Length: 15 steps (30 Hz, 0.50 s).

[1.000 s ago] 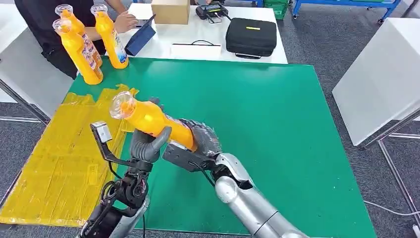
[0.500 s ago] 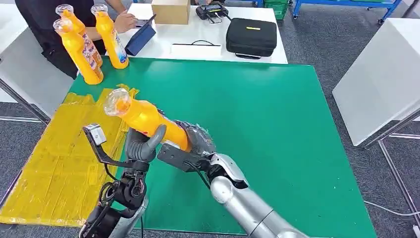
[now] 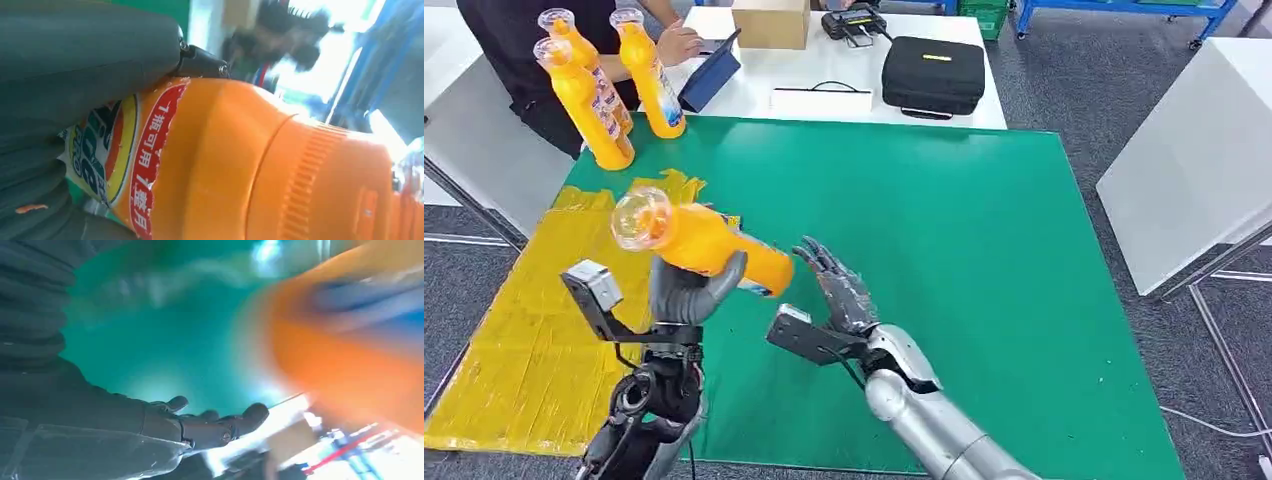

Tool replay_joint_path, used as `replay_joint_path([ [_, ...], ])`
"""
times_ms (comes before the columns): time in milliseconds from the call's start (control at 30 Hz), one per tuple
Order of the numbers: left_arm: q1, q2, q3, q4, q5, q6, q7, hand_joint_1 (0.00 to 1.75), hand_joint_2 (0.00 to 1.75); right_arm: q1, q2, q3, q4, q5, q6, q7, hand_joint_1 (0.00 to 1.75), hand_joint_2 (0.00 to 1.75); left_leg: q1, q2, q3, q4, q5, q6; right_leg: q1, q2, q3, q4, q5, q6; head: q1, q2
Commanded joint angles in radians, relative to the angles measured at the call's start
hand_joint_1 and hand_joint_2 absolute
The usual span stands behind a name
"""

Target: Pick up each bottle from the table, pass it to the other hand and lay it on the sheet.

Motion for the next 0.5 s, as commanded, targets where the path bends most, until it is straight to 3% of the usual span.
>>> replay_joint_path([
  [33,0.018,0.091,0.287,0.139,-0.180,0.006,0.034,1.75,1.75,0.226,-0.090,-0.314,-0.448,0.020,0.140,-0.034,0.00,0.00,0.001,0.000,0.005,0.000,-0.002,-0.003,0.001,-0.002,0.004,0.001,-0.002,-0.004,0.000,0.000],
  [100,0.015,0.089,0.304,0.153,-0.183,-0.011,0.022,1.75,1.75,0.236,-0.087,-0.321,-0.467,0.028,0.152,-0.029,0.00,0.00,0.001,-0.001,0.006,-0.001,-0.002,-0.003,0.001,-0.003,0.005,0.001,-0.003,-0.004,0.000,0.000],
  [167,0.010,0.101,0.298,0.174,-0.316,0.080,0.022,1.75,1.75,0.247,-0.082,-0.324,-0.484,0.022,0.150,-0.050,0.00,0.00,0.000,-0.001,0.004,0.000,-0.001,-0.003,0.001,-0.002,0.003,0.001,-0.002,-0.003,0.000,0.000],
  [200,0.004,0.128,0.298,0.217,-0.503,0.183,0.041,1.75,1.75,0.269,-0.088,-0.325,-0.532,-0.025,0.167,-0.081,0.00,0.00,0.001,0.000,0.006,0.000,-0.002,-0.003,0.002,-0.001,0.005,0.001,-0.002,-0.004,0.000,0.000],
  [300,-0.039,0.168,0.312,0.375,-0.917,0.309,0.095,1.75,1.75,0.325,-0.104,-0.322,-0.642,-0.054,0.194,-0.074,0.00,0.00,0.001,-0.001,0.006,-0.001,-0.002,-0.003,0.001,-0.003,0.005,0.001,-0.003,-0.003,0.000,0.000],
  [500,-0.063,0.187,0.273,0.586,-1.214,0.355,0.137,1.75,1.75,0.335,-0.101,-0.316,-0.659,-0.087,0.223,-0.079,0.00,0.00,0.001,0.000,0.007,-0.001,-0.002,-0.004,0.001,-0.002,0.006,0.000,-0.003,-0.004,0.000,0.000],
])
